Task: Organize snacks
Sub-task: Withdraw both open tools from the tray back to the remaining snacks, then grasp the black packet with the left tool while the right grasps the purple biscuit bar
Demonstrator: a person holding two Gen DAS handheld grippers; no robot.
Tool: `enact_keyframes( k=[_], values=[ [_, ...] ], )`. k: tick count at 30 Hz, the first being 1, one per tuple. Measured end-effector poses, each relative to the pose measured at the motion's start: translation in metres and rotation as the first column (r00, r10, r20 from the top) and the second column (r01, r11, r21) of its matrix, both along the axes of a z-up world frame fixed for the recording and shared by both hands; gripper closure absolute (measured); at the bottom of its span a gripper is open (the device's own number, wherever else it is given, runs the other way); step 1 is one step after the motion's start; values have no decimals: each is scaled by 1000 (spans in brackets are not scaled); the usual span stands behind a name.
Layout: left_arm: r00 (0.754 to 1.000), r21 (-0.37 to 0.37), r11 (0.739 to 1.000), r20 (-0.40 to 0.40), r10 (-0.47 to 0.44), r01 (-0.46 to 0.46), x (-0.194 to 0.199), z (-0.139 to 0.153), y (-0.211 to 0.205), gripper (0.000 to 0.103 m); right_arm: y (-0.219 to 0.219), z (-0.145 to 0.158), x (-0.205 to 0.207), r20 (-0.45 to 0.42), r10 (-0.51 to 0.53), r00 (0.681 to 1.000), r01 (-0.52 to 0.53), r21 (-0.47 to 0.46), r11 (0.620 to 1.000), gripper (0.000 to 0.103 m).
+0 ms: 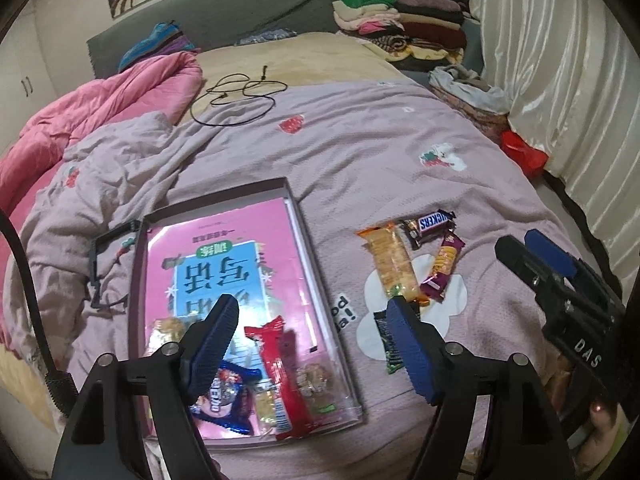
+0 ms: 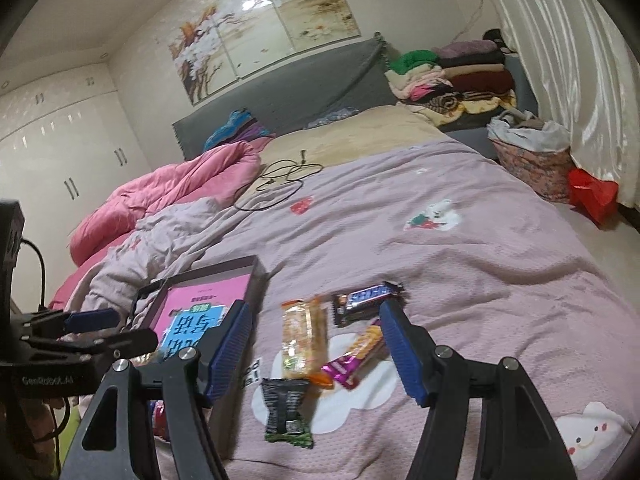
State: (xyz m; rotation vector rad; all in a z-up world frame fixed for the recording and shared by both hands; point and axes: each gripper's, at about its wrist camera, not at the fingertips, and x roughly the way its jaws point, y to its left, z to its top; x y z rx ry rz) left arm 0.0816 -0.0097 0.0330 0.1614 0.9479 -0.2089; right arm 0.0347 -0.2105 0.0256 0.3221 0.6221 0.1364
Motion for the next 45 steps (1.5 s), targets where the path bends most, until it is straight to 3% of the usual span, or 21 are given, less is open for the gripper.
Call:
enact_keyframes(
  k=[17, 24, 35, 45],
  values=[
    [995, 27, 998, -73, -62, 65, 14, -33, -39, 25, -29, -33, 20, -91, -46, 995, 49, 25, 999, 35],
    [989, 33, 995, -111, -93, 97, 14, -48, -55, 25, -32, -57, 35, -168, -23, 986, 32, 53, 998, 35],
    [978, 30, 991, -166, -124, 131, 16, -73, -68, 25, -24, -81, 56, -218, 47, 975, -29, 81, 996, 35],
    [963, 35, 986, -224, -149, 160, 16, -93, -80, 44, -12, -99, 69, -257, 96, 962, -76, 87, 993, 48]
  ],
)
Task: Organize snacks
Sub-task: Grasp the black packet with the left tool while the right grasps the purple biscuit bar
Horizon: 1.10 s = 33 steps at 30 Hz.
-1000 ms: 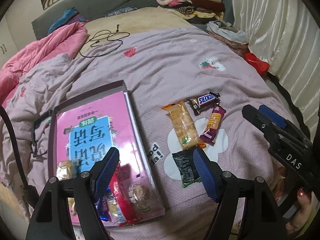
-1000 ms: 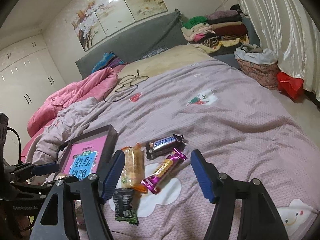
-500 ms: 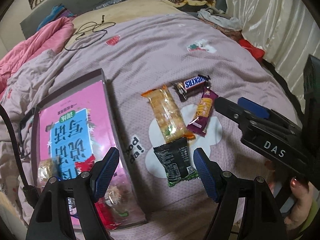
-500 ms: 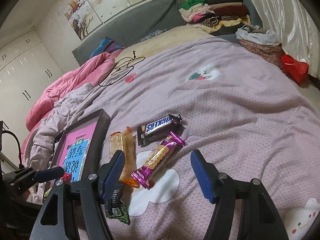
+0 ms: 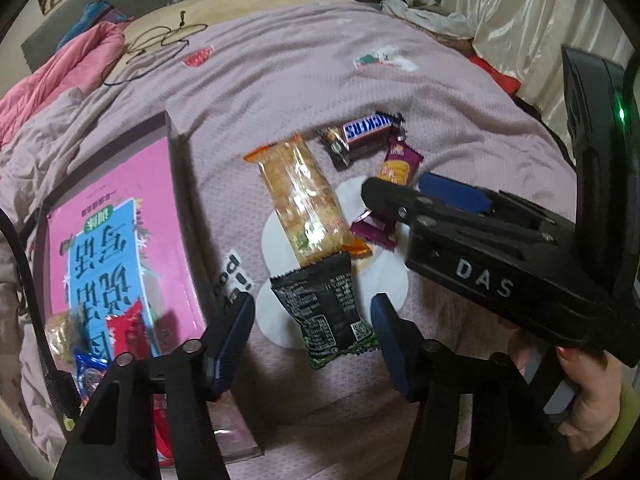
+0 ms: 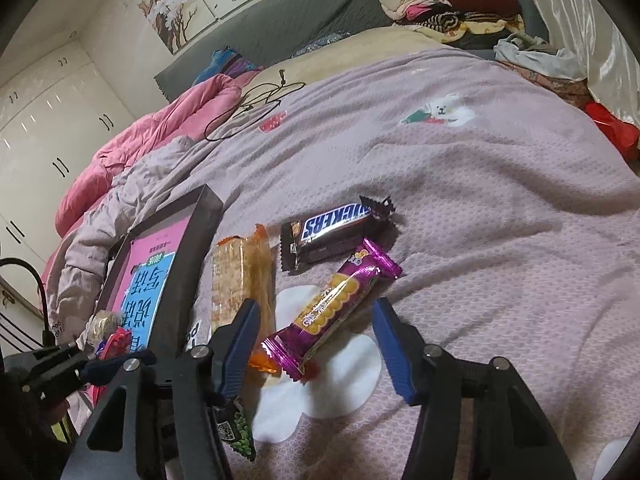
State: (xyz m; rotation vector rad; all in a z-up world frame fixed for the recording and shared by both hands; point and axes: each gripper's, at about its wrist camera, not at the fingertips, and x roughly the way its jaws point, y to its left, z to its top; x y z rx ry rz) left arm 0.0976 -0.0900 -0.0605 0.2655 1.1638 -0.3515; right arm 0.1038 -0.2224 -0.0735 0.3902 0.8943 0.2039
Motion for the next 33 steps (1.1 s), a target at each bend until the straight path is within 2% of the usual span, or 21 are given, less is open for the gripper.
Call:
enact_keyframes(
  k=[4, 18, 21, 33],
  values=[
    [1000, 9, 1000, -23, -2, 2, 0, -9, -4, 44, -2, -8, 5, -22, -4, 1000, 4, 29, 1000, 61],
    [997, 24, 999, -63, 37, -36, 10, -31, -7, 44, -4, -20, 17, -20, -28, 999, 29, 23, 999, 71],
    [997, 19, 999, -69, 41, -40, 12, -34, -8, 49, -4, -19, 15, -13, -32, 999, 32, 4, 999, 73],
    [997, 18, 999, -63, 47, -46, 15, -37, -15, 56, -18, -13, 7, 6, -74, 997, 74, -54, 996, 82]
  ],
)
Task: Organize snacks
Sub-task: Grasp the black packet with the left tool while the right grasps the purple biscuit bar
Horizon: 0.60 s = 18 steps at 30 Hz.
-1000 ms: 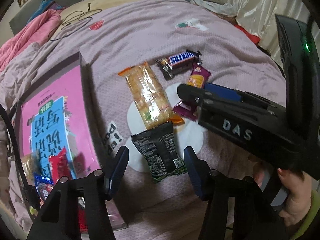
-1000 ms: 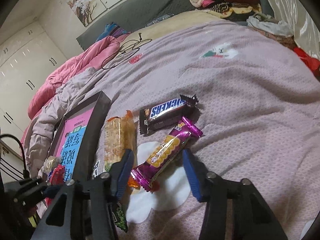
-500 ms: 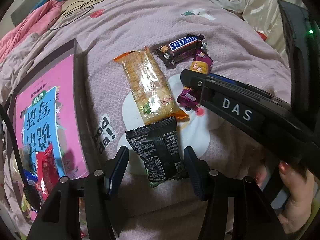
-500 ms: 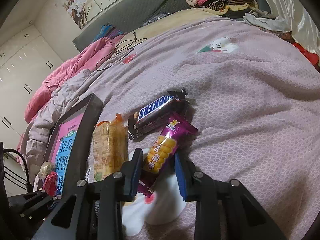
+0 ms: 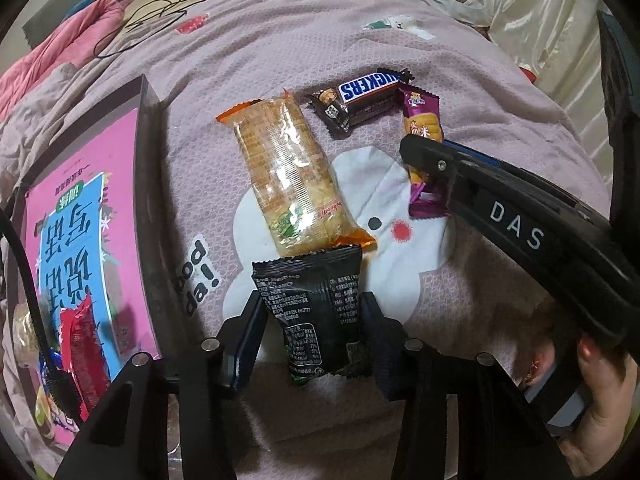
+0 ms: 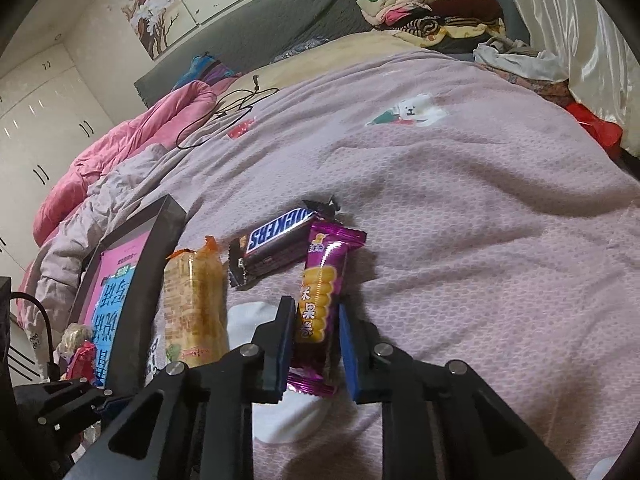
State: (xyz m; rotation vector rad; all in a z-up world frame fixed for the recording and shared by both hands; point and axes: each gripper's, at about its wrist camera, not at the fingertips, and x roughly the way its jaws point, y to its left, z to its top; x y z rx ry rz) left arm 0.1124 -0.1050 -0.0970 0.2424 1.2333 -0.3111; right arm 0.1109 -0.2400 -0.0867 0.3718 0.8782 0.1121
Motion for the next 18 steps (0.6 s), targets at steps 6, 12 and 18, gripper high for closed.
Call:
enact_keyframes(
  k=[6, 12, 18],
  values=[
    [1000, -3, 1000, 4, -1, 1, 1, 0, -2, 60, -5, 0, -2, 2, -2, 1000, 2, 14, 1000, 82],
    [1000, -11, 1000, 9, 0, 0, 1, 1, -1, 62, -7, 1, -5, 9, -2, 1000, 1, 28, 1000, 83],
    [1000, -23, 1000, 14, -5, 5, -3, 6, 1, 63, -9, 4, -9, 16, 2, 1000, -3, 30, 1000, 83]
  ],
)
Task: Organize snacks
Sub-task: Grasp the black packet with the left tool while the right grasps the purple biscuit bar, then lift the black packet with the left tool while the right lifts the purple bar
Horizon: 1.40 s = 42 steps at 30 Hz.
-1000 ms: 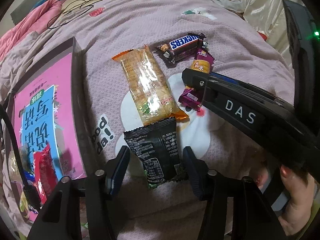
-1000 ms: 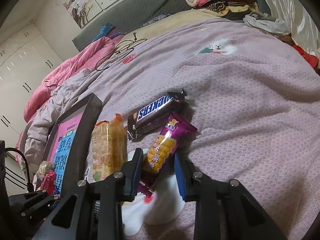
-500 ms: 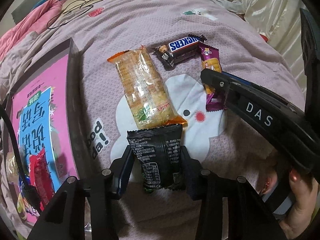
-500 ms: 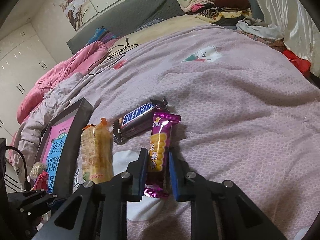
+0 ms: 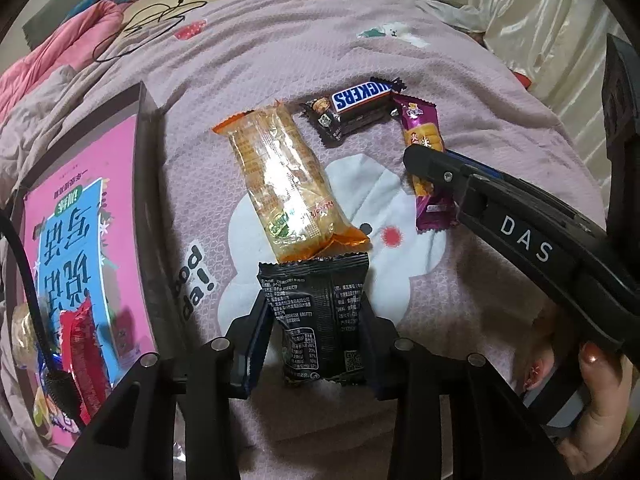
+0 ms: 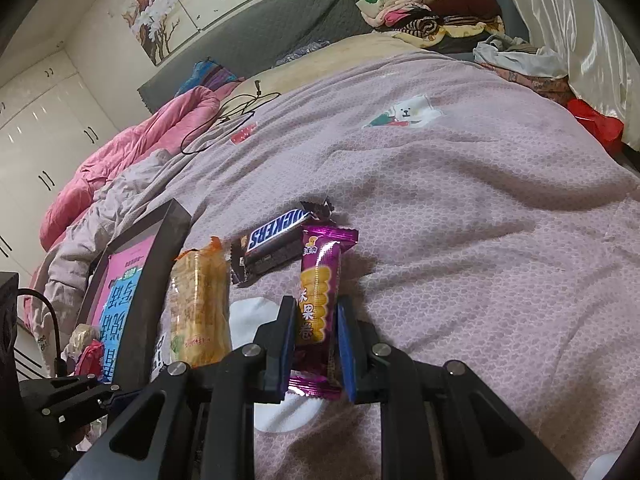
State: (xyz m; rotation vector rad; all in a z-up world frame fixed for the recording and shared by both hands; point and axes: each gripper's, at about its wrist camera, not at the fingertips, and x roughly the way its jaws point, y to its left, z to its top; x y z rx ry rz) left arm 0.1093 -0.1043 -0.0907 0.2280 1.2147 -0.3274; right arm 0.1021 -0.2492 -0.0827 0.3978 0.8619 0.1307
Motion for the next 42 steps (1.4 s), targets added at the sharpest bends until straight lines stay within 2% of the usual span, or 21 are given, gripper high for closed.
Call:
enact_keyframes(
  k=[28, 42],
  values=[
    [995, -60, 998, 95, 31, -26, -22, 58, 31, 63, 10, 37, -35, 94, 19, 995, -15, -45, 999, 83],
    [988, -88, 994, 134, 73, -61, -31, 81, 59, 63, 40, 72, -56, 182, 80, 980, -63, -96, 993, 83]
  ],
)
